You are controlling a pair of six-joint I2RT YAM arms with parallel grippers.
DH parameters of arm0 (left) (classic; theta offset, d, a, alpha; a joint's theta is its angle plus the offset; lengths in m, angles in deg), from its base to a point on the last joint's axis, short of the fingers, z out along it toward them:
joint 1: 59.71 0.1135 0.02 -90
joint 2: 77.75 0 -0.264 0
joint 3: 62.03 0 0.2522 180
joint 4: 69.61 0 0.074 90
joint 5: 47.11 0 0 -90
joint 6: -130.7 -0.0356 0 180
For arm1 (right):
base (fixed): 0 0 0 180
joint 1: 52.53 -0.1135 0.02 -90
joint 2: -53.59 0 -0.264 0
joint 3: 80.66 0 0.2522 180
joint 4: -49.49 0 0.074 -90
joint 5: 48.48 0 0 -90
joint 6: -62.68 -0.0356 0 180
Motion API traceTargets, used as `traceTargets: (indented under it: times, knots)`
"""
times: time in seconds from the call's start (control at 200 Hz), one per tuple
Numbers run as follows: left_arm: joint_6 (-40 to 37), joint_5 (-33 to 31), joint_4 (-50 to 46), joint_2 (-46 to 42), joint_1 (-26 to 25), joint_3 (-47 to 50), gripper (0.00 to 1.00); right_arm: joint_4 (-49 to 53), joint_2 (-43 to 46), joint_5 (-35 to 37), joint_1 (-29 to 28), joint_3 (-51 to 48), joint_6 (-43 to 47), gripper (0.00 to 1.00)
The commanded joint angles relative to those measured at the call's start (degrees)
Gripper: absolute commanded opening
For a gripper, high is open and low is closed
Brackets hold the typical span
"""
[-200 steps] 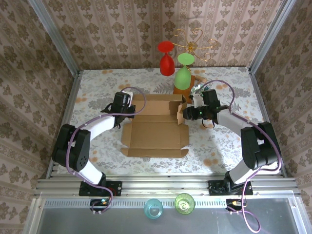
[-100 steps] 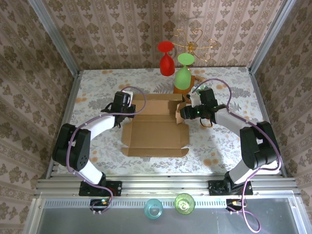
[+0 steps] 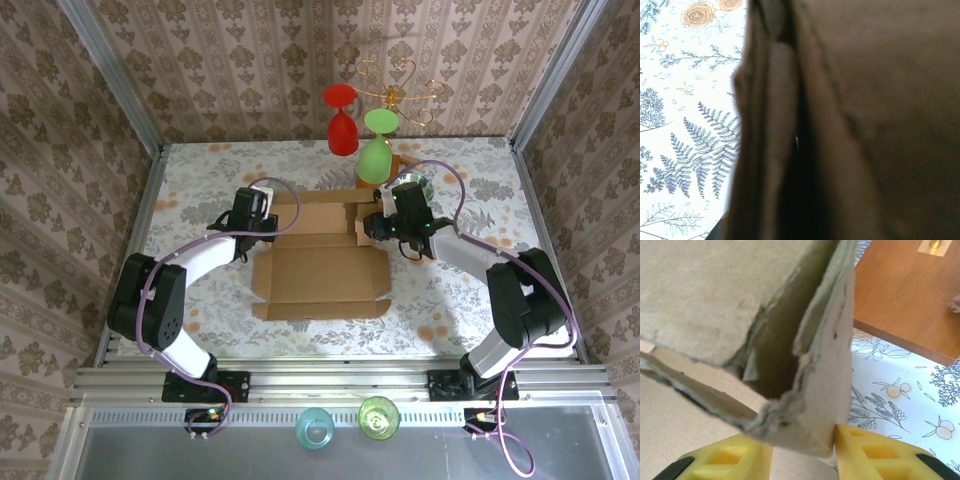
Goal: Fold the paper box
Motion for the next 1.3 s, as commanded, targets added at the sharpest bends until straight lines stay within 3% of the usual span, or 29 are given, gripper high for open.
traceTargets:
  times: [0.0,0.17,0.405,0.555,0.72,0.82,1.005,1.125,1.295]
  knots:
    - [-1.13,1.52,-1.20,0.81,0.24,-1.31,0.00,-3.93,-1.05,7.66,-2.27,0.43,-2.49,0.34]
    - [-1.07,1.71,-1.30,1.16,0.24,-1.60,0.00,-6.02,-2.21,15.55,-5.73,0.17,-4.79,0.26]
    - [-1.09,1.74,-1.58,0.97,0.24,-1.80,0.00,-8.45,-4.24,20.33,-7.75,0.17,-6.55,0.09]
    - [-1.24,1.85,-1.60,0.94,0.29,-1.71,0.00,-9.01,-5.29,22.39,-8.35,0.68,-6.98,0.09]
    - [-1.39,1.91,-1.55,0.94,0.46,-1.50,0.00,-8.63,-6.75,24.15,-8.61,2.13,-7.30,0.23]
    - [-1.37,2.08,-1.61,0.92,0.54,-1.52,0.00,-7.39,-8.08,25.85,-8.78,3.49,-7.50,0.24]
    - [-1.36,2.21,-1.57,1.17,0.67,-1.79,0.00,-5.69,-8.92,29.05,-9.55,4.97,-8.08,0.13]
    - [-1.24,2.31,-1.56,1.39,0.74,-2.02,0.00,-2.45,-9.12,34.26,-10.65,6.22,-9.56,0.00]
    - [-0.15,1.74,-2.56,1.36,0.62,-2.93,0.00,7.73,-10.37,42.81,-13.17,10.58,-13.93,0.00]
